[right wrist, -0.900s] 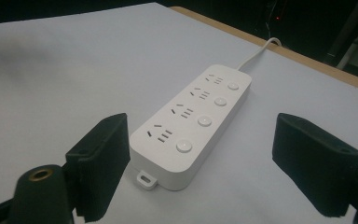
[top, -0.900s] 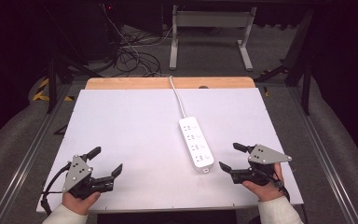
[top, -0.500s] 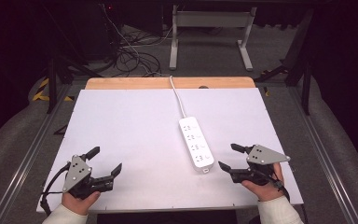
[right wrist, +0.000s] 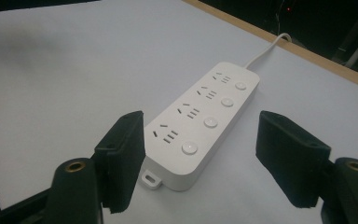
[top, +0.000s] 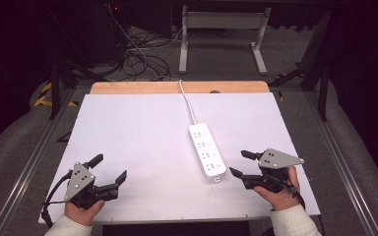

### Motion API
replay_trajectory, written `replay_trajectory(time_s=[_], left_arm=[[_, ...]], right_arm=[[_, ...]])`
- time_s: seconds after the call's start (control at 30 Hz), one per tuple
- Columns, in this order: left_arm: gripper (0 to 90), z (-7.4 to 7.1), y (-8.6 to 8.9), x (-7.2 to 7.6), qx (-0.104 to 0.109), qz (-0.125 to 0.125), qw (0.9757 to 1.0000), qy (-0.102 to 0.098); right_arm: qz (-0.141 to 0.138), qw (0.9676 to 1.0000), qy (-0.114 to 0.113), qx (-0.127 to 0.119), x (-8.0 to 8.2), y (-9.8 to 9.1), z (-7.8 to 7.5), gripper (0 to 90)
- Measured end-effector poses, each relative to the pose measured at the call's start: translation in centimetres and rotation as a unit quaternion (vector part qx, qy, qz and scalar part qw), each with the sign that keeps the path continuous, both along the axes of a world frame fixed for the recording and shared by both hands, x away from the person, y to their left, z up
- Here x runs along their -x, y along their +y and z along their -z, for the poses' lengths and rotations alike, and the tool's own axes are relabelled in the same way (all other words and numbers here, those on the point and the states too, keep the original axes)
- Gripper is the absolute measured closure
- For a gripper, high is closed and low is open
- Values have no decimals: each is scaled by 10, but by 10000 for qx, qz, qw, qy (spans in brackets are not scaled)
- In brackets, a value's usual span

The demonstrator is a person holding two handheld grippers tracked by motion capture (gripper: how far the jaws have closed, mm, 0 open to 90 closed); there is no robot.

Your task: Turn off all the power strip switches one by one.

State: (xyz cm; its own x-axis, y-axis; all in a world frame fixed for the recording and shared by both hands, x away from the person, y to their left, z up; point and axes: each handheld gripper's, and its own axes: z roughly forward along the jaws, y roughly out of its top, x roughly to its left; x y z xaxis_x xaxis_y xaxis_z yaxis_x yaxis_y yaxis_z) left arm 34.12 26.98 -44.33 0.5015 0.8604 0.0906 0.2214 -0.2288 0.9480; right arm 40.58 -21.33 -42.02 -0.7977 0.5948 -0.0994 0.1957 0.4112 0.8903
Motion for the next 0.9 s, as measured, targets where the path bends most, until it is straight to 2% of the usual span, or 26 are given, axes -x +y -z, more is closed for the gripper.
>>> replay_trajectory(time_s=[0.1,0.4,0.9], left_arm=[[111,-1,-1,1,-76,9,9999,-80],[111,0,-4,1,-173,23,9998,-66],[111,0,-4,1,-235,31,9997,-87]], right_arm=[[35,10000,-30,15,-1,1,-3,341],[-19,10000,20,45,-20,16,-16,347],[-64,9998,147,151,-46,38,-18,349]])
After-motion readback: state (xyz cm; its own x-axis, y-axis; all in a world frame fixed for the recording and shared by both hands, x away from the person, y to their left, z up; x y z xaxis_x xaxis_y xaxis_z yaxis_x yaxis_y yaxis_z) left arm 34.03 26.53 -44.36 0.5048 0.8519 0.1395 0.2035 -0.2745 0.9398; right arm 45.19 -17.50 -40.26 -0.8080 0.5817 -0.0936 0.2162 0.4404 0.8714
